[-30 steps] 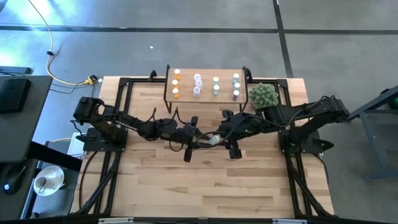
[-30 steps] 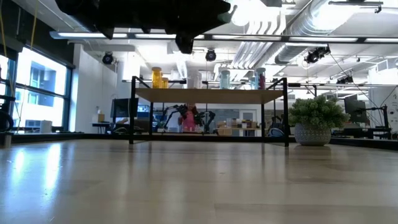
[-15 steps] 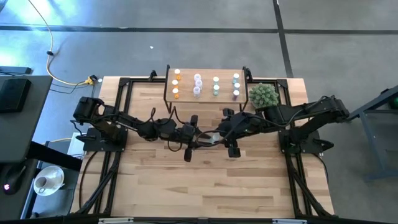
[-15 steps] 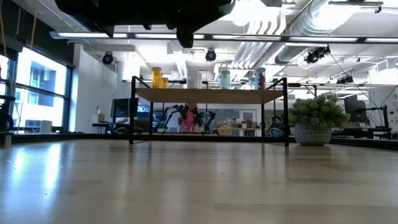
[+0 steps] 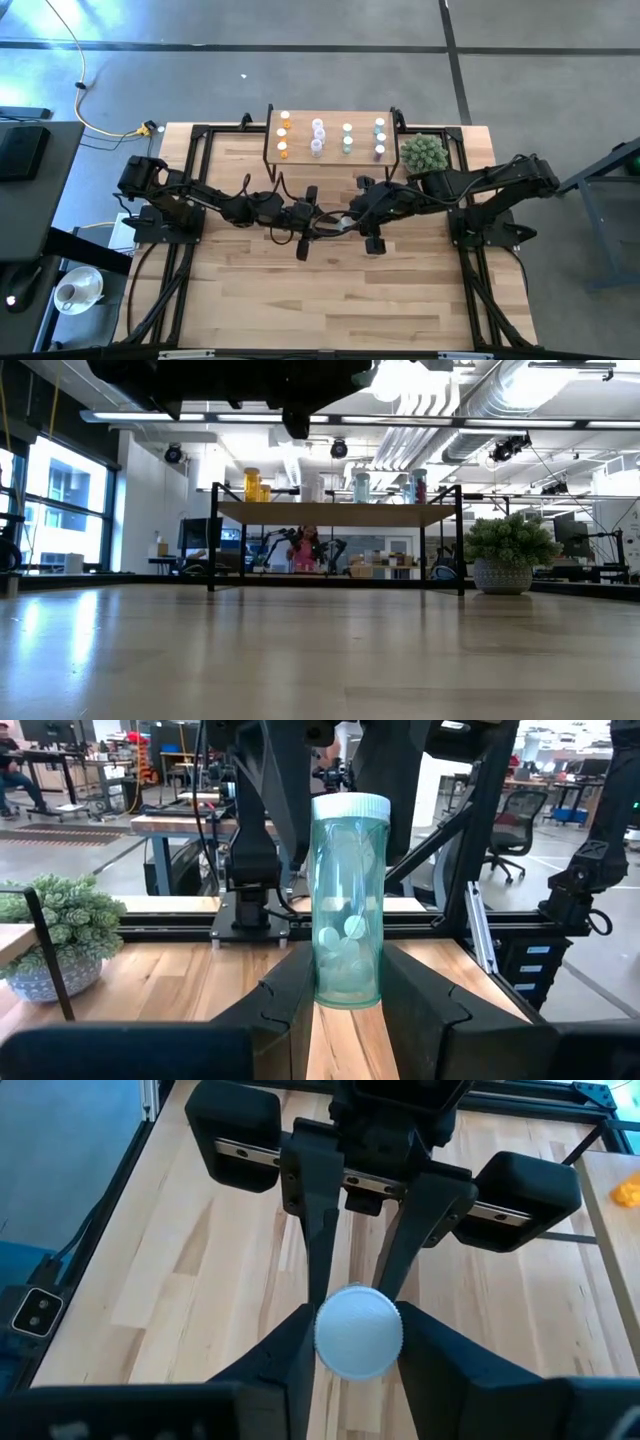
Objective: Pick and place medicine bottles onto shelf by color
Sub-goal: Put the green pill bottle on the shelf and aligned with the other green pill bottles
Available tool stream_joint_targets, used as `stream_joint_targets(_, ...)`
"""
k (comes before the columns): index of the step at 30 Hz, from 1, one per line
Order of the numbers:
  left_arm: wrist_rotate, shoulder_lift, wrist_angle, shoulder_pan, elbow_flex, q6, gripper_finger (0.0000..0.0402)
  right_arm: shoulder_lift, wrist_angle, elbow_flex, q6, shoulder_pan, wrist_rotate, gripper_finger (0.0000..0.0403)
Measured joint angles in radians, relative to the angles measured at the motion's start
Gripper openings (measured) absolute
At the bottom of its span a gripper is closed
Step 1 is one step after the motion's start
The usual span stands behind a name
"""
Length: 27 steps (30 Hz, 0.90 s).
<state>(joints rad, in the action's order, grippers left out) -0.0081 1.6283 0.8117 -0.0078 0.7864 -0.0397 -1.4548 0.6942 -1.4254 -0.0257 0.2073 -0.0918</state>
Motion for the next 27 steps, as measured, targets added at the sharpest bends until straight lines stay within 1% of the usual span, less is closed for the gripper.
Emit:
stream_joint_targets(4, -0.004, 0.0, -0.001, 0.0, 0.0, 0.0, 0.009, 0.0, 0.002, 0.0, 0.0, 0.0, -0.001, 0.0108)
stream_joint_targets(7, -0.004, 0.0, -0.002, 0.0, 0.0, 0.0, 0.0102, 0.0, 0.003, 0.0, 0.0, 0.0, -0.001, 0.0108)
stream_joint_targets(17, -0.017, -0.001, -0.012, 0.001, 0.001, 0.0, 0.0182, -0.003, 0.006, 0.0, -0.022, 0.0, -0.003, 0.0107)
stream_joint_targets(21, -0.058, -0.038, -0.07, 0.001, 0.001, 0.0, 0.0199, 0.0, 0.005, 0.0, -0.021, 0.0, -0.013, 0.0107)
stream_joint_targets(27, -0.068, -0.132, -0.224, 0.001, 0.001, 0.0, 0.02, 0.01, 0.004, 0.0, -0.027, 0.0, -0.025, 0.0106)
